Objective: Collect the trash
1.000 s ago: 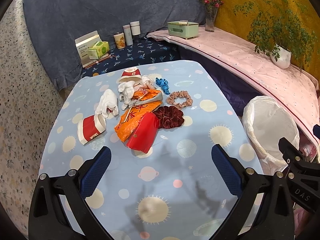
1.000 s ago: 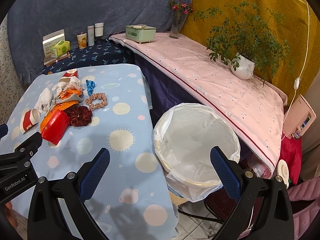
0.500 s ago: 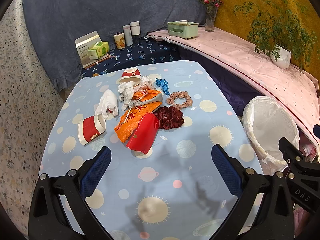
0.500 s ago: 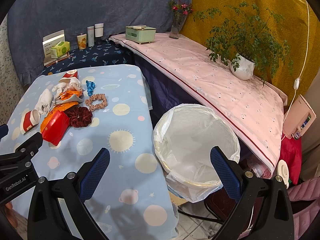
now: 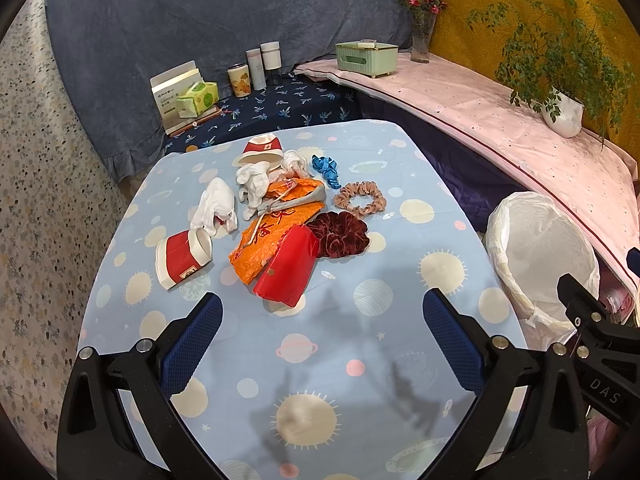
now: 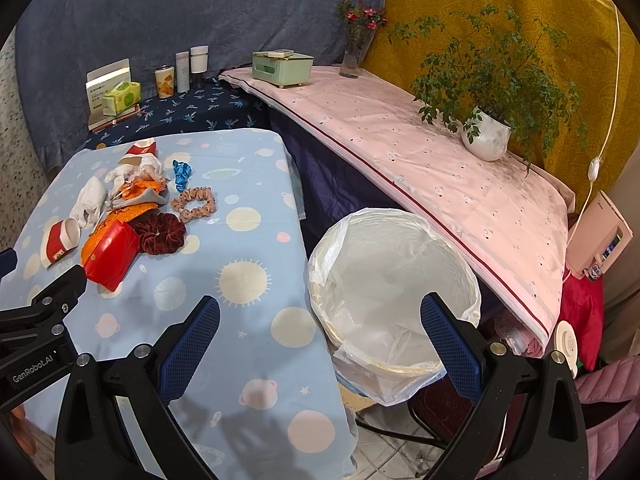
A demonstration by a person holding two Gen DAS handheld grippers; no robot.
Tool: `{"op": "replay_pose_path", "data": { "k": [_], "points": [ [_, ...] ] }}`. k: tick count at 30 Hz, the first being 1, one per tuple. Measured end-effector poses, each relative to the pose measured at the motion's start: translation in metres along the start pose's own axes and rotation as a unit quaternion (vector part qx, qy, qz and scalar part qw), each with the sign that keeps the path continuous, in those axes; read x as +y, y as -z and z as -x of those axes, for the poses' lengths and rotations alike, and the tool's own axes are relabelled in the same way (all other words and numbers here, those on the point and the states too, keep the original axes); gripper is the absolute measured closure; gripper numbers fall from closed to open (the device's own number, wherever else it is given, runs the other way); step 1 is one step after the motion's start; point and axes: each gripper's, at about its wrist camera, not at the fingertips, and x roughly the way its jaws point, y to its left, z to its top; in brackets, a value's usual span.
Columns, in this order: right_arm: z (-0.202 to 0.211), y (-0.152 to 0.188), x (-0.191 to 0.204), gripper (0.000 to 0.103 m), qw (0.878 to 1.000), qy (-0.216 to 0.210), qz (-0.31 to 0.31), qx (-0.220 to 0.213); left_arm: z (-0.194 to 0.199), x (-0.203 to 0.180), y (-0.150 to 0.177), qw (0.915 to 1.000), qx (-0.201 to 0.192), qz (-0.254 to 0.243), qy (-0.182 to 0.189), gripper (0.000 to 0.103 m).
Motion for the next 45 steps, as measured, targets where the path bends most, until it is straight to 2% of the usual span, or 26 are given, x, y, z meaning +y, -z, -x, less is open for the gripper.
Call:
{"op": "replay_pose_path", "data": {
  "k": [45],
  "points": [
    [0.0008,0.0001,0.0011,0.007,1.000,0.001,0.000,-0.001,0.0039,-0.0023,0.0023,1.0000,-0.004,-0.004,0.002,0.007]
  ]
}}
